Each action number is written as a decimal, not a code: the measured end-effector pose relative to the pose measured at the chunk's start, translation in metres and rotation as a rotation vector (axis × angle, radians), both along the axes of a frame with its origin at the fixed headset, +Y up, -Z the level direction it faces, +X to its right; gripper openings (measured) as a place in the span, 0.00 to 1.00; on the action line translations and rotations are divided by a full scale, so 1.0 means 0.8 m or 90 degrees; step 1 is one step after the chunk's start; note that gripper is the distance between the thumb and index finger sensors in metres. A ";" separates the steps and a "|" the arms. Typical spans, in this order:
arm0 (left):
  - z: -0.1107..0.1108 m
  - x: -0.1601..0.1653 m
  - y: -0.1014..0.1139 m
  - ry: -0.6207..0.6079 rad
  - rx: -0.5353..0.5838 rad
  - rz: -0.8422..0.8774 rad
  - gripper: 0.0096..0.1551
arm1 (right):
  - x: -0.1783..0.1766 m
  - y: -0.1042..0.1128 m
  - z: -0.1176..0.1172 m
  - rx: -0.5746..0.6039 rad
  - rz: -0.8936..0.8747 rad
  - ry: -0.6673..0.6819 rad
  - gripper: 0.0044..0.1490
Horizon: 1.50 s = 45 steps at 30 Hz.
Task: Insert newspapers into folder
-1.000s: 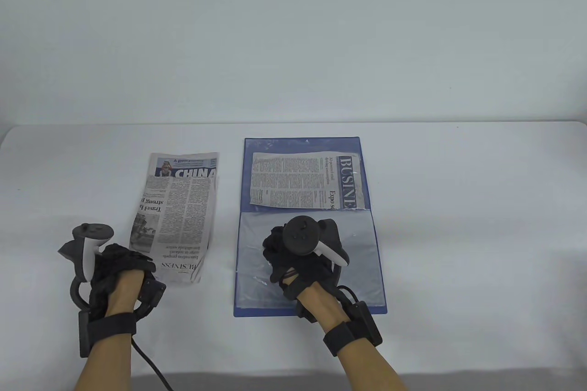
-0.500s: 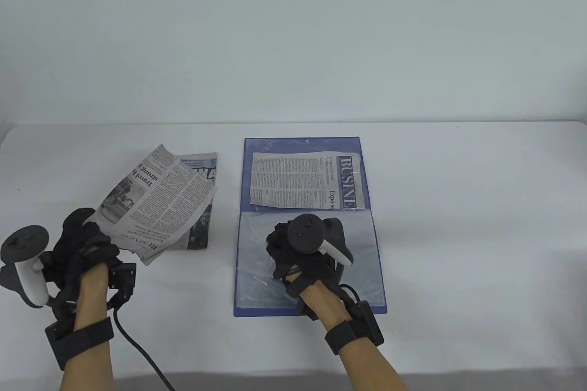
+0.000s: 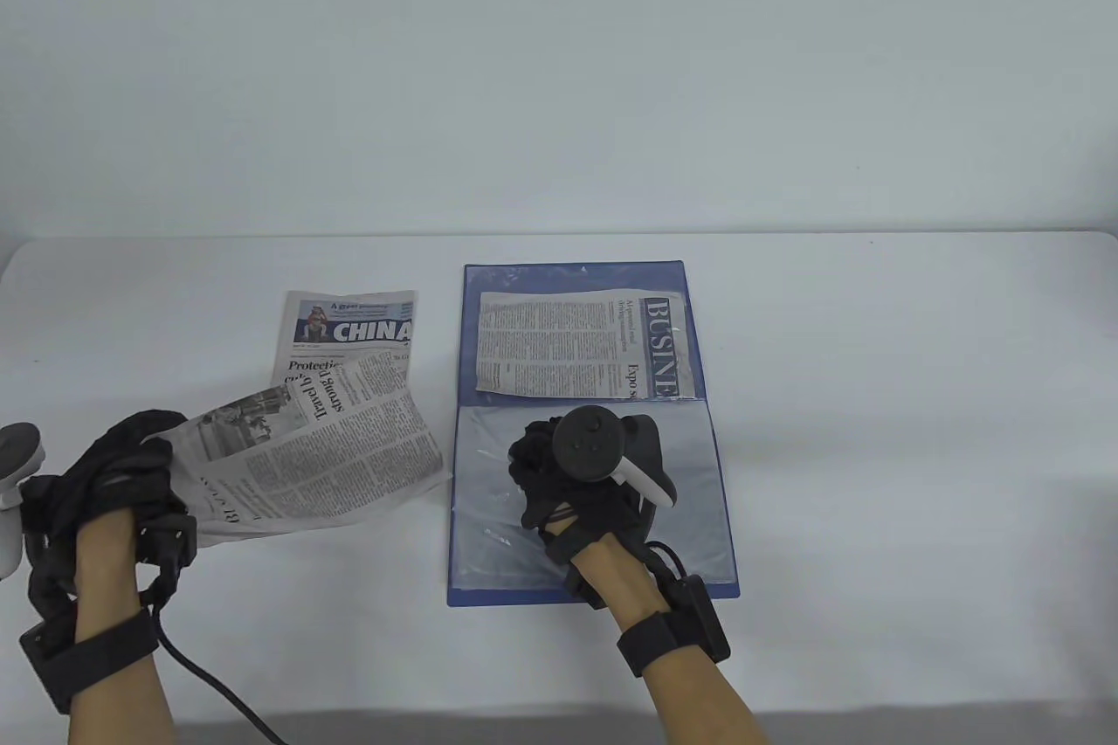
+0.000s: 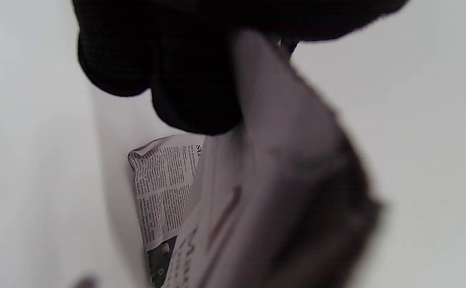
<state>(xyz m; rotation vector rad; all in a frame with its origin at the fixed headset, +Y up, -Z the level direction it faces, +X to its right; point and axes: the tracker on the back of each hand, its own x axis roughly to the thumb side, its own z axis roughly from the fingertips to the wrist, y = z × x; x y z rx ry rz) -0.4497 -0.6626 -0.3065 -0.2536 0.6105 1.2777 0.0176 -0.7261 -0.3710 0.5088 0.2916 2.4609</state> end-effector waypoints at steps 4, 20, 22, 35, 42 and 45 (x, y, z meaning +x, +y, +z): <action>-0.007 0.007 -0.019 0.003 -0.021 0.001 0.25 | 0.001 0.001 0.000 -0.001 -0.007 -0.003 0.22; -0.038 0.026 -0.092 -0.123 -0.128 0.199 0.25 | 0.002 0.001 -0.002 -0.011 -0.007 -0.004 0.22; -0.038 0.027 -0.095 -0.135 -0.155 0.191 0.25 | 0.003 0.001 -0.003 -0.014 -0.005 -0.004 0.22; -0.056 0.047 -0.116 -0.160 -0.132 0.128 0.27 | 0.000 0.000 -0.002 -0.018 -0.011 0.008 0.22; -0.053 0.080 -0.116 -0.068 -0.155 0.040 0.52 | -0.005 -0.003 -0.002 -0.022 -0.001 0.023 0.22; -0.049 0.090 -0.102 -0.090 -0.179 -0.007 0.54 | -0.006 -0.003 -0.002 -0.021 0.000 0.023 0.22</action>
